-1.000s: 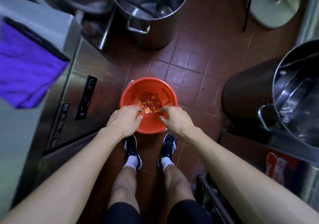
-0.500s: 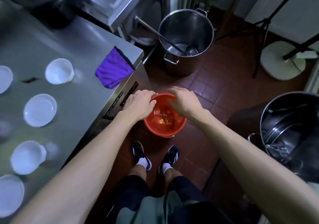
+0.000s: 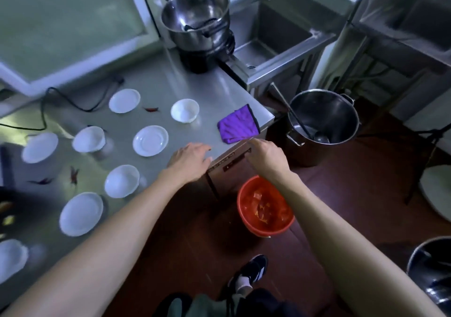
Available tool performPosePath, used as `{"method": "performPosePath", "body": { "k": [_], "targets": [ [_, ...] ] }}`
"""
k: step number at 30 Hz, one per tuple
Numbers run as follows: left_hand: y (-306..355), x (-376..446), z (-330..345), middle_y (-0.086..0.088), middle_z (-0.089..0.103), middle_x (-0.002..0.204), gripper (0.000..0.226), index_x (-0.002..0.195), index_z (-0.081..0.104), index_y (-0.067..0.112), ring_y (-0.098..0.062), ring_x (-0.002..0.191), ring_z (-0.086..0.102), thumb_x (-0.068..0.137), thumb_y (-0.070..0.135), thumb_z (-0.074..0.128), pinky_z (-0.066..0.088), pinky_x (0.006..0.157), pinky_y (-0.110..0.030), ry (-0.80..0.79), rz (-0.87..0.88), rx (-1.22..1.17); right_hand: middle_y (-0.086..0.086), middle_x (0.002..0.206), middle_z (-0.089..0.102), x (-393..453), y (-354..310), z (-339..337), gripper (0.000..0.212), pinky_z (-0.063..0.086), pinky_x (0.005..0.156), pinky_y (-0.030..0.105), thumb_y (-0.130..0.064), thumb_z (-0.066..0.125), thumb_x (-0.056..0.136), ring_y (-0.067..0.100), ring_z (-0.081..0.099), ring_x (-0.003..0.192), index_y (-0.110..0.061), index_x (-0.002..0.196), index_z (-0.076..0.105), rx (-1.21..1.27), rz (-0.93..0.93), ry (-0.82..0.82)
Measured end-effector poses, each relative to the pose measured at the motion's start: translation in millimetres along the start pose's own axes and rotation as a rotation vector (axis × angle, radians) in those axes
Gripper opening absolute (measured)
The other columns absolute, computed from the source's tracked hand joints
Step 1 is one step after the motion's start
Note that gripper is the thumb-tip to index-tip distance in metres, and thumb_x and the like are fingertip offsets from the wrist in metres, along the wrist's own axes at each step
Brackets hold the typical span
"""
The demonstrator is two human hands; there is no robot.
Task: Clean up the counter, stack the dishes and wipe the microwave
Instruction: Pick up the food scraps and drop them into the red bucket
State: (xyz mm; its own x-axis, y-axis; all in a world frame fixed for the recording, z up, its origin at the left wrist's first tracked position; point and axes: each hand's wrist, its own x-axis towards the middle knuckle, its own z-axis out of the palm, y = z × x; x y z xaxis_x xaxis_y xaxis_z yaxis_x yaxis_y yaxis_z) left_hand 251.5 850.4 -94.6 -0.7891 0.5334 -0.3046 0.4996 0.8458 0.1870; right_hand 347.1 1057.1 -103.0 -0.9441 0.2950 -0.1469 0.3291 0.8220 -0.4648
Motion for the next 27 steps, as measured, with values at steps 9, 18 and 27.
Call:
{"method": "performPosePath", "body": {
  "k": [9,18,27],
  "targets": [
    [-89,-84,-19,-0.003,0.055,0.142,0.041,0.139,0.052,0.027,-0.028,0.124,0.054,0.1,0.041,0.046,0.046,0.097,-0.04,0.133,-0.062,-0.172,0.002,0.134,0.062,-32,-114,28,0.043,0.046,0.099,0.043,-0.029,0.058,0.091,0.026,0.056,0.123,-0.021,0.134,0.058,-0.032,-0.082,-0.034],
    [-224,-220,7,-0.004,0.06,0.135,0.039,0.135,0.055,0.026,-0.031,0.117,0.058,0.098,0.039,0.049,0.049,0.091,-0.041,0.185,-0.225,-0.196,0.002,0.127,0.064,-85,-251,98,0.039,0.049,0.091,0.04,-0.032,0.058,0.093,0.025,0.061,0.111,-0.024,0.132,0.059,-0.073,-0.259,-0.113],
    [-339,-347,26,-0.007,0.061,0.134,0.041,0.136,0.055,0.027,-0.031,0.118,0.059,0.097,0.037,0.05,0.05,0.093,-0.042,0.283,-0.475,-0.271,0.002,0.129,0.065,-130,-391,180,0.038,0.046,0.092,0.036,-0.035,0.059,0.092,0.025,0.058,0.118,-0.025,0.129,0.061,-0.044,-0.464,-0.184]
  ]
}}
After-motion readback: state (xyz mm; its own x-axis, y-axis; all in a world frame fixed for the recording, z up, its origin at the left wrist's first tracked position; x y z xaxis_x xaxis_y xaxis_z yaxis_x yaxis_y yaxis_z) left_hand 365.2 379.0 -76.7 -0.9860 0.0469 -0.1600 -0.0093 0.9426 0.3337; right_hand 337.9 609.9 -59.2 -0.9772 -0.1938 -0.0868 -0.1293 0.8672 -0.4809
